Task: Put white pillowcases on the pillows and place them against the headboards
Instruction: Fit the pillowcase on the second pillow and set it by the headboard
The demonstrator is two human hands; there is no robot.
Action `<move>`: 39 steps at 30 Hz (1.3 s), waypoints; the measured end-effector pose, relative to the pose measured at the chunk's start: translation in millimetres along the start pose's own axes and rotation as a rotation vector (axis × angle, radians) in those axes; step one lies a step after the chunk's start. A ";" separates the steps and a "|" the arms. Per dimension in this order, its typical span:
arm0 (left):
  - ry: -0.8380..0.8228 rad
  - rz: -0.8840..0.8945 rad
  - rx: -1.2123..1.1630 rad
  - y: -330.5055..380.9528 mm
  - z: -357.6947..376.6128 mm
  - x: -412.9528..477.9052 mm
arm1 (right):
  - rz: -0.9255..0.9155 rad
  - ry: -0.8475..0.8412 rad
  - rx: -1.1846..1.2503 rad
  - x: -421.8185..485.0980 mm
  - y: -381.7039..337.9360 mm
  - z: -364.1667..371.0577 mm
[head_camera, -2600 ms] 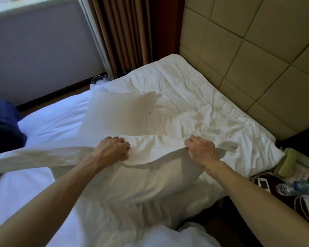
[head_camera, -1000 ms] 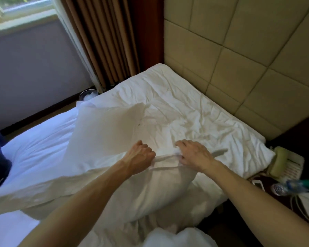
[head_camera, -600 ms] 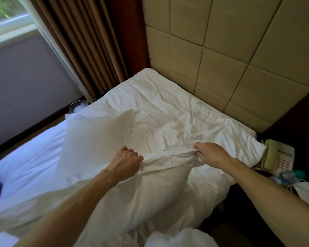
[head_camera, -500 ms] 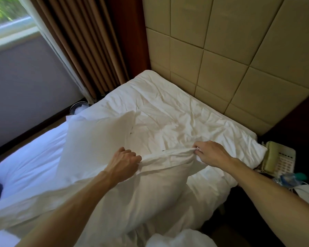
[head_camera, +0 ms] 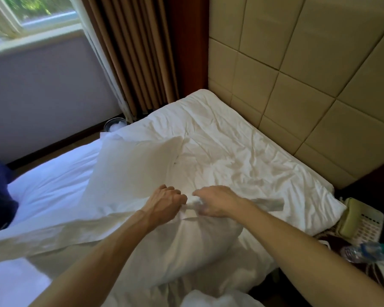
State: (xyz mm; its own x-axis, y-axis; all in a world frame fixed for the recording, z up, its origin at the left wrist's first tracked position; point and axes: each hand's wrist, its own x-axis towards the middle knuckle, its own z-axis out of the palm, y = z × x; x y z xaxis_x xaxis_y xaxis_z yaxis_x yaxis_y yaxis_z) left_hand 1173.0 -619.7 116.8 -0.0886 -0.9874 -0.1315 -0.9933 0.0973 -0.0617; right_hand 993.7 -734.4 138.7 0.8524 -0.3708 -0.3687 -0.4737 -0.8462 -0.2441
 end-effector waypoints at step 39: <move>-0.162 -0.395 0.133 -109.5 28.1 -211.6 | 0.293 0.026 -0.256 -31.9 -44.7 85.6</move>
State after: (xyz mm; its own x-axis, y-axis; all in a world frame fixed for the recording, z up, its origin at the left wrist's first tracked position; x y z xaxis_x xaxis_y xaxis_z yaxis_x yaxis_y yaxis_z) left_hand 1302.6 -417.9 123.6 0.3191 -0.9208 -0.2245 -0.9295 -0.2579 -0.2635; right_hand 968.8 -652.0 84.5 0.6960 -0.6176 -0.3663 -0.6300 -0.7700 0.1013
